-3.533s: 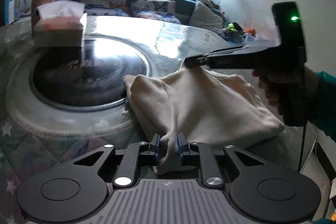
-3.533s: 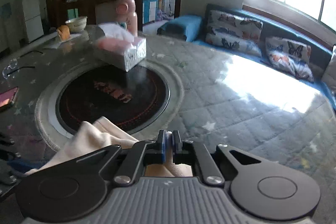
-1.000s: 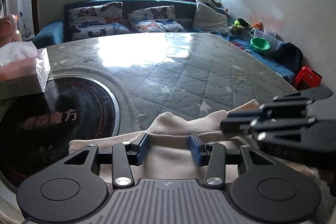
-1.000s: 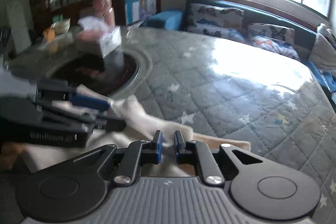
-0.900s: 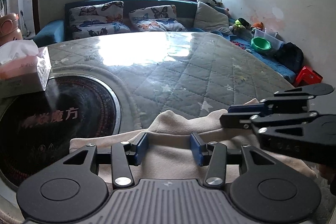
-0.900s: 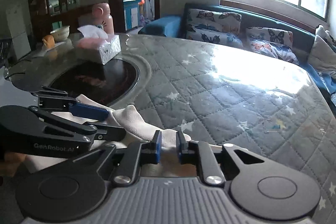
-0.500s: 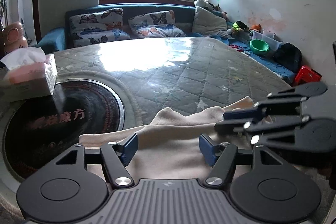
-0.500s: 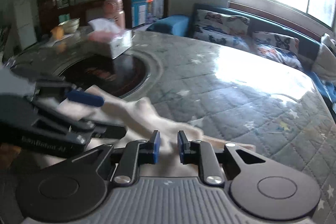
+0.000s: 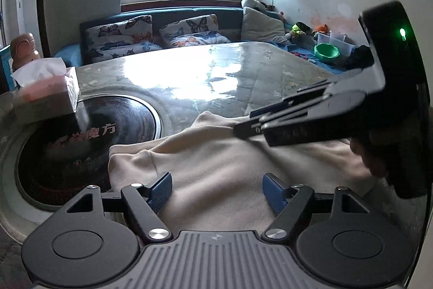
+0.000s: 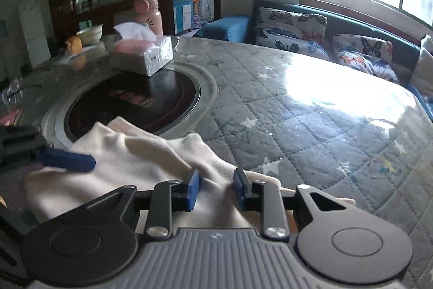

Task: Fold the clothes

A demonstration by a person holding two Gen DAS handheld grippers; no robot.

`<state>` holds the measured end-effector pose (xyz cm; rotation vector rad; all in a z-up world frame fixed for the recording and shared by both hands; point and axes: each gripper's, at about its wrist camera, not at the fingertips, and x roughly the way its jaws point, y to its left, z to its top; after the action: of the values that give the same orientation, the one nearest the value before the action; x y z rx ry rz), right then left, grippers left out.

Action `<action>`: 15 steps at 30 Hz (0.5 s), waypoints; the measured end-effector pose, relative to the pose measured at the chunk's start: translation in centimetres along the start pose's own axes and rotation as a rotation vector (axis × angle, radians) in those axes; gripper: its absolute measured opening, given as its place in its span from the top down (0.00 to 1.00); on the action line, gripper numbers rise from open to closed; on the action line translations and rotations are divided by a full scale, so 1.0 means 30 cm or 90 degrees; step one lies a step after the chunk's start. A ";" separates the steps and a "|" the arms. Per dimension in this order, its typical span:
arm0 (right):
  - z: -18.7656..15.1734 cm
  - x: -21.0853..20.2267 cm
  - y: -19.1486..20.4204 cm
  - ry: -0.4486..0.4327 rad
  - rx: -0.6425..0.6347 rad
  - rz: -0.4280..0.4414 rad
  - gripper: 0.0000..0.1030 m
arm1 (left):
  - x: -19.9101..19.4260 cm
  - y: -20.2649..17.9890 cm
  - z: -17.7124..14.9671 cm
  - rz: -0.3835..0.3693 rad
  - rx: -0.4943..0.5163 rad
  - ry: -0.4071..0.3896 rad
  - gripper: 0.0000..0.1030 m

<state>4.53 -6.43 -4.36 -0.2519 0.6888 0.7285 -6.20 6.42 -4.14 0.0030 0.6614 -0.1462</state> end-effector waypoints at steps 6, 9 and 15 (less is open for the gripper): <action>-0.026 -0.099 0.001 -0.028 0.015 -0.001 0.66 | -0.011 0.017 -0.010 -0.018 -0.013 -0.007 0.18; -0.070 -0.141 0.012 -0.028 0.006 -0.006 0.66 | -0.016 0.020 -0.015 -0.021 -0.014 -0.011 0.15; -0.146 -0.222 -0.006 -0.037 0.038 -0.022 0.66 | -0.060 0.034 -0.010 -0.032 -0.040 -0.032 0.12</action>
<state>-1.08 -11.98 -3.30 -0.1871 0.6488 0.6794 -7.64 7.68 -3.32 -0.0780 0.6162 -0.1728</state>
